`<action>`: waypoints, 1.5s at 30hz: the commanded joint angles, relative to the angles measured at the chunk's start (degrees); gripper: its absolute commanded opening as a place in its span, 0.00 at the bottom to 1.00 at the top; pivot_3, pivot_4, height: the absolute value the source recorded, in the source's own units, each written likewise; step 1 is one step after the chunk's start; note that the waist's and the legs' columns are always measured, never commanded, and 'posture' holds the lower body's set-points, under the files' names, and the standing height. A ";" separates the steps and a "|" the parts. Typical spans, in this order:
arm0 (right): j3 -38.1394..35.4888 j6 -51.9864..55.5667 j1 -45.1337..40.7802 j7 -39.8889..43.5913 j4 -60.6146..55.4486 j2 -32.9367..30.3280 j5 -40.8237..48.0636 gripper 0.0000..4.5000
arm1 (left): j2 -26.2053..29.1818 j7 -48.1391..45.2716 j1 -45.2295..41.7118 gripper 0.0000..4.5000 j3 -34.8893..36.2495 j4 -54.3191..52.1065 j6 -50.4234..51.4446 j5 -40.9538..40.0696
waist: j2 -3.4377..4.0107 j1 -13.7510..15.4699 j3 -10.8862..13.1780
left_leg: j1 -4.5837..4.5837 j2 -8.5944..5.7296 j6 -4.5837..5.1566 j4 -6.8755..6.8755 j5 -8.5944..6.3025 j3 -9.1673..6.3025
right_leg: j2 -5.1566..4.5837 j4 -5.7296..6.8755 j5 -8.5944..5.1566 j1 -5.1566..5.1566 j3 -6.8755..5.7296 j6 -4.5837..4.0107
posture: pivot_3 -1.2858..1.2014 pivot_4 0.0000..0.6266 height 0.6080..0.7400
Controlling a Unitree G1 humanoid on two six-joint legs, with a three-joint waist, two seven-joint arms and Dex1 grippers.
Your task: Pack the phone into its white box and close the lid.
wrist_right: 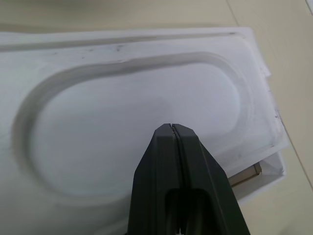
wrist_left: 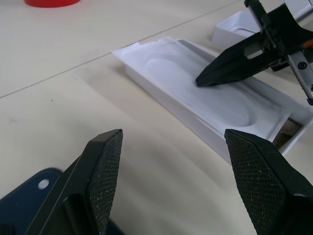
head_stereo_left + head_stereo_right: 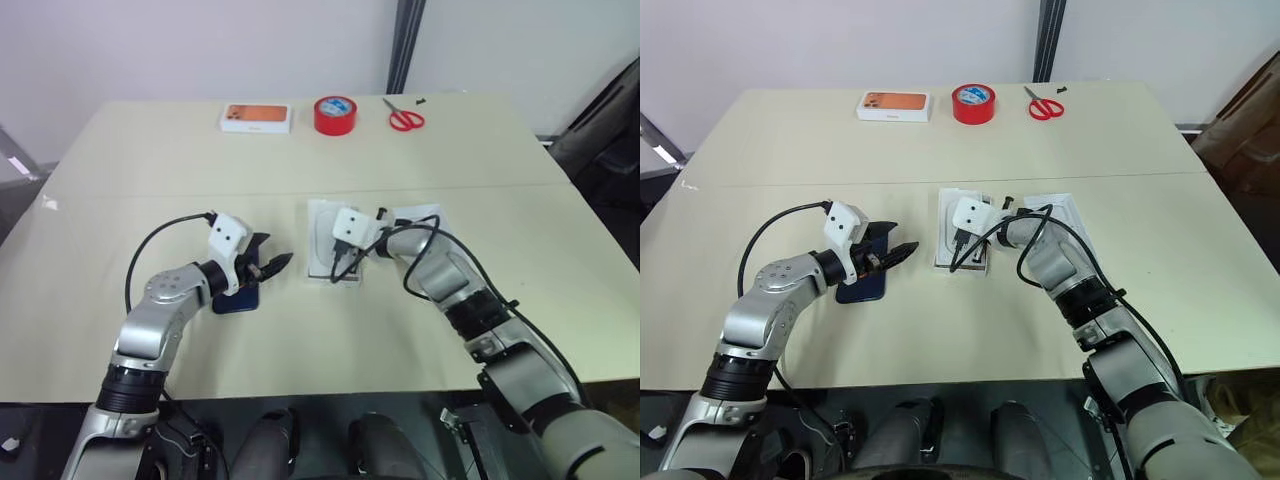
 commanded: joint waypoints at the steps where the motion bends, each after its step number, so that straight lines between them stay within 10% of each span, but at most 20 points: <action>1: 0.16 2.05 0.81 5.00 -5.32 -1.26 1.23 0.00 | -0.01 0.51 -0.87 0.78 0.49 -1.77 -0.38 0.09 | 0.00 0.05 0.00 | 0.00 0.00 0.01 0.00 0.00 0.00 | 0.00 0.00 0.00 0.00 0.00 0.00 | 0.52 0.24 0.95; 25: 0.77 9.70 4.03 16.93 -19.84 -6.96 3.67 0.00 | -0.35 2.19 -1.44 0.78 0.35 -4.00 1.87 0.08 | 0.00 0.18 0.00 | 0.00 -0.01 0.15 0.02 -0.09 -0.02 | -0.02 0.00 0.00 0.08 -0.01 0.00 | 0.52 0.24 0.95; 45: -7.13 5.35 2.13 5.55 -15.75 2.51 10.15 0.00 | 10.05 -2.09 2.21 0.78 12.89 -0.94 10.71 -7.15 | 0.01 -0.10 0.02 | -0.01 0.01 -0.05 -0.17 0.03 0.00 | 0.00 0.02 0.00 -0.15 0.04 -0.01 | 0.52 0.24 0.95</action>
